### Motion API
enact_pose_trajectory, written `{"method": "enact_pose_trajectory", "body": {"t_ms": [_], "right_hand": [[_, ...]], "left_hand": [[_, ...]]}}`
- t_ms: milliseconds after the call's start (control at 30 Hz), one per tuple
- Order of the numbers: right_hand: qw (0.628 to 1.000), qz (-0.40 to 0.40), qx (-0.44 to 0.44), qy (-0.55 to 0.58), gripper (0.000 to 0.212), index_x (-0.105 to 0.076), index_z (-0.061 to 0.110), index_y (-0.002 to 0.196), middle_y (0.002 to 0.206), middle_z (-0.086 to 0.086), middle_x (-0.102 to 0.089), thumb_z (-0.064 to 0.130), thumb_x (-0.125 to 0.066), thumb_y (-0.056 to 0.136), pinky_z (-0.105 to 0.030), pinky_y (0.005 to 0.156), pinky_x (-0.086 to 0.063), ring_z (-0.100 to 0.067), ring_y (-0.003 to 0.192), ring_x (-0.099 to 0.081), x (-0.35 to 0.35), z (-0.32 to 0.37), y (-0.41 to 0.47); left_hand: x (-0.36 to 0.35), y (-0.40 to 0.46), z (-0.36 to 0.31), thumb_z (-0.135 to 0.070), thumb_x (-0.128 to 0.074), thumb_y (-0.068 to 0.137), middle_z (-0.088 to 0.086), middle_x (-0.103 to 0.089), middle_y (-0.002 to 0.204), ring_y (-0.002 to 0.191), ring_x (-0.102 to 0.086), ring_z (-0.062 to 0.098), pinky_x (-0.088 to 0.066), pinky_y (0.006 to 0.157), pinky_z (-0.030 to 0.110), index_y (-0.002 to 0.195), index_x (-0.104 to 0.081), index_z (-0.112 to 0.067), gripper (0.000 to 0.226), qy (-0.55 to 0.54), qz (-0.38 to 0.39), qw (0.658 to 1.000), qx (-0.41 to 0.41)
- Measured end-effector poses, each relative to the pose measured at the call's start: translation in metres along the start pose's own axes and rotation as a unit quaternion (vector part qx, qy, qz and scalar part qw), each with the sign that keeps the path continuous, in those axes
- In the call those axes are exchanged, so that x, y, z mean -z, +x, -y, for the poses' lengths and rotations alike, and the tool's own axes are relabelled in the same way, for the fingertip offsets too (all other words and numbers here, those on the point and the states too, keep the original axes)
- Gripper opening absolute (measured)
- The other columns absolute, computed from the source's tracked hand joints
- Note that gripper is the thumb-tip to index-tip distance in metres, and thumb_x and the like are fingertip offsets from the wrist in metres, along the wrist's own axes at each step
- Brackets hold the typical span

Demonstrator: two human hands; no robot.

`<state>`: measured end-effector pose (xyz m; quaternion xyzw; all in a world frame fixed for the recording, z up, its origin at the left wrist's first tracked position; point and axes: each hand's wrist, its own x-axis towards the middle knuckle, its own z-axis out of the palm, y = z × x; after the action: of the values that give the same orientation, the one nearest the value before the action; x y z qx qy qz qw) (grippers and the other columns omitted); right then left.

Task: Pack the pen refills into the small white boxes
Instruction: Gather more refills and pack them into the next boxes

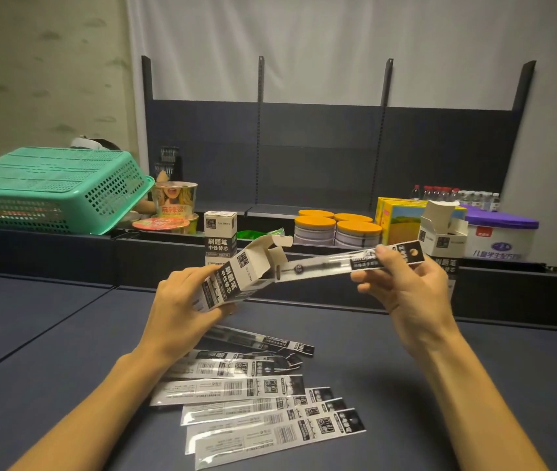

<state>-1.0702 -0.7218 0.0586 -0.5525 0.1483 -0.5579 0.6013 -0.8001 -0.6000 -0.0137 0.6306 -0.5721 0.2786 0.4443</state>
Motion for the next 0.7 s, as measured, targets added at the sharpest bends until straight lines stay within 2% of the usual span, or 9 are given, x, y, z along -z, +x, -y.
{"method": "enact_pose_trajectory", "body": {"t_ms": [133, 200, 333, 467, 567, 700], "right_hand": [[0.999, -0.006, 0.032, -0.02, 0.009, -0.055, 0.007, 0.088, 0.072, -0.009, -0.068, 0.014, -0.059, 0.092, -0.028, 0.053, -0.057, -0.026, 0.065, -0.072, -0.002, -0.001, -0.002], [0.998, -0.006, 0.044, -0.042, 0.009, -0.055, 0.006, 0.088, 0.074, -0.012, -0.069, 0.013, -0.059, 0.092, -0.028, 0.053, -0.057, -0.029, 0.068, -0.073, -0.004, -0.002, -0.004], [0.996, -0.004, 0.056, -0.075, 0.01, -0.054, 0.003, 0.088, 0.077, -0.018, -0.069, 0.01, -0.059, 0.092, -0.027, 0.051, -0.056, -0.029, 0.066, -0.072, -0.009, -0.004, -0.007], [0.996, 0.022, 0.046, -0.073, 0.01, -0.053, 0.003, 0.085, 0.07, -0.013, -0.068, 0.006, -0.06, 0.092, -0.03, 0.051, -0.056, -0.031, 0.065, -0.072, -0.014, -0.007, -0.009], [0.994, 0.048, 0.03, -0.091, 0.01, -0.054, -0.002, 0.085, 0.069, -0.016, -0.066, 0.002, -0.06, 0.091, -0.03, 0.049, -0.056, -0.03, 0.059, -0.071, -0.019, -0.013, -0.011], [0.986, 0.089, -0.011, -0.139, 0.011, -0.054, -0.006, 0.085, 0.062, -0.02, -0.062, 0.0, -0.062, 0.09, -0.03, 0.042, -0.053, -0.027, 0.049, -0.066, -0.024, -0.027, -0.013]], "left_hand": [[0.0, 0.0, 0.0, -0.041, -0.077, 0.068, 0.002, -0.065, 0.111, 0.098, -0.051, 0.01, -0.041, 0.081, 0.031, 0.122, -0.059, -0.014, 0.063, -0.005, 0.001, 1.0, -0.003], [-0.001, -0.001, 0.001, -0.044, -0.078, 0.07, 0.004, -0.066, 0.111, 0.099, -0.051, 0.011, -0.039, 0.082, 0.029, 0.123, -0.059, -0.014, 0.064, -0.003, 0.004, 1.0, -0.007], [-0.001, -0.001, 0.001, -0.044, -0.076, 0.069, 0.001, -0.065, 0.112, 0.1, -0.049, 0.008, -0.032, 0.083, 0.02, 0.123, -0.058, -0.016, 0.064, 0.009, 0.007, 1.0, -0.018], [-0.002, -0.001, 0.002, -0.04, -0.075, 0.066, 0.001, -0.065, 0.114, 0.103, -0.051, 0.013, -0.037, 0.082, 0.03, 0.125, -0.055, -0.021, 0.065, 0.013, 0.011, 0.999, -0.027], [-0.003, -0.001, 0.004, -0.038, -0.078, 0.065, 0.002, -0.064, 0.114, 0.104, -0.054, 0.018, -0.041, 0.084, 0.036, 0.123, -0.055, -0.022, 0.065, 0.022, 0.013, 0.999, -0.037], [-0.004, -0.002, 0.003, -0.032, -0.083, 0.063, 0.002, -0.064, 0.116, 0.106, -0.052, 0.016, -0.039, 0.084, 0.034, 0.121, -0.06, -0.017, 0.064, 0.036, 0.02, 0.997, -0.06]]}}
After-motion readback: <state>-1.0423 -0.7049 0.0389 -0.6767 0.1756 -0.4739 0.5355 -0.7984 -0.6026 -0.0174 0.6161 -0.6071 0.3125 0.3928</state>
